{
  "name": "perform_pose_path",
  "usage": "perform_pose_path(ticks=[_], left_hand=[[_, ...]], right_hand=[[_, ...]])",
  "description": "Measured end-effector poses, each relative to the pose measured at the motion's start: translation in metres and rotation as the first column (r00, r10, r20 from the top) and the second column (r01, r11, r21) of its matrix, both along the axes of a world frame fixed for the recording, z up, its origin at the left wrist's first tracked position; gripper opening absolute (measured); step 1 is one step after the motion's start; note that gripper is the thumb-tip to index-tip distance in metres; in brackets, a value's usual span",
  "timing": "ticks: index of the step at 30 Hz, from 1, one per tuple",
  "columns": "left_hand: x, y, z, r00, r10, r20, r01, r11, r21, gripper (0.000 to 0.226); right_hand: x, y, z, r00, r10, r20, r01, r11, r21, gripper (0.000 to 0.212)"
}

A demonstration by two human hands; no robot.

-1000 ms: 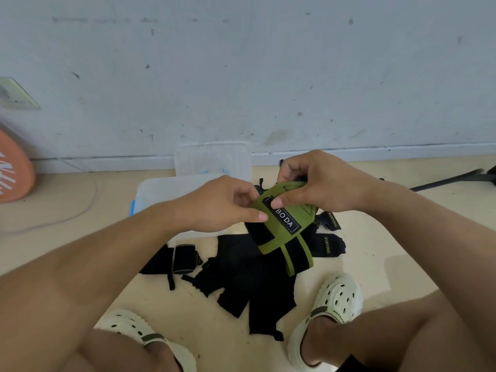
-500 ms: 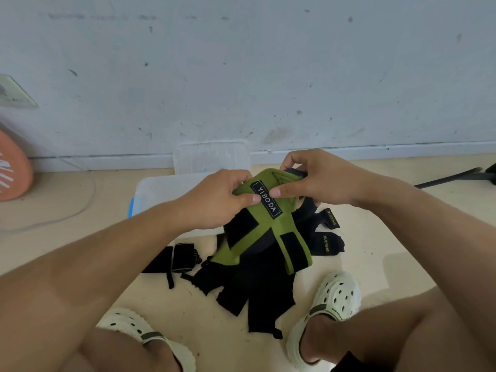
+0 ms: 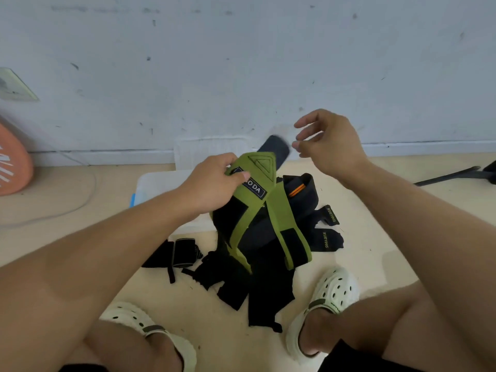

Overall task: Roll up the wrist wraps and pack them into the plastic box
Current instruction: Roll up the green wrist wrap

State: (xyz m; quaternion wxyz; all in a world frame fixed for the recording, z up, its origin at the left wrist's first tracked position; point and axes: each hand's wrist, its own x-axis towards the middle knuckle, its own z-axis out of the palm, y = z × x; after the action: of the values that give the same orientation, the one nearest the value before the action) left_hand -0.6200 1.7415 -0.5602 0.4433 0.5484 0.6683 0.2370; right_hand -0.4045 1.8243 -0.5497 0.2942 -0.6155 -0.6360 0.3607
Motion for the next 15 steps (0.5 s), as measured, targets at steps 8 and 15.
perform_pose_path(ticks=[8,15], left_hand=[[0.000,0.002,-0.010,0.999,0.039,0.030,-0.038,0.998,-0.046,0.020],[-0.002,0.010,-0.023,1.000,0.023,-0.003,-0.023,0.999,-0.037,0.028]], right_hand=[[0.021,-0.020,-0.166,0.984,-0.069,0.164,0.142,0.861,-0.489,0.036],[0.035,-0.051,-0.274,0.949,-0.228,0.219,0.316,0.679,-0.663,0.090]])
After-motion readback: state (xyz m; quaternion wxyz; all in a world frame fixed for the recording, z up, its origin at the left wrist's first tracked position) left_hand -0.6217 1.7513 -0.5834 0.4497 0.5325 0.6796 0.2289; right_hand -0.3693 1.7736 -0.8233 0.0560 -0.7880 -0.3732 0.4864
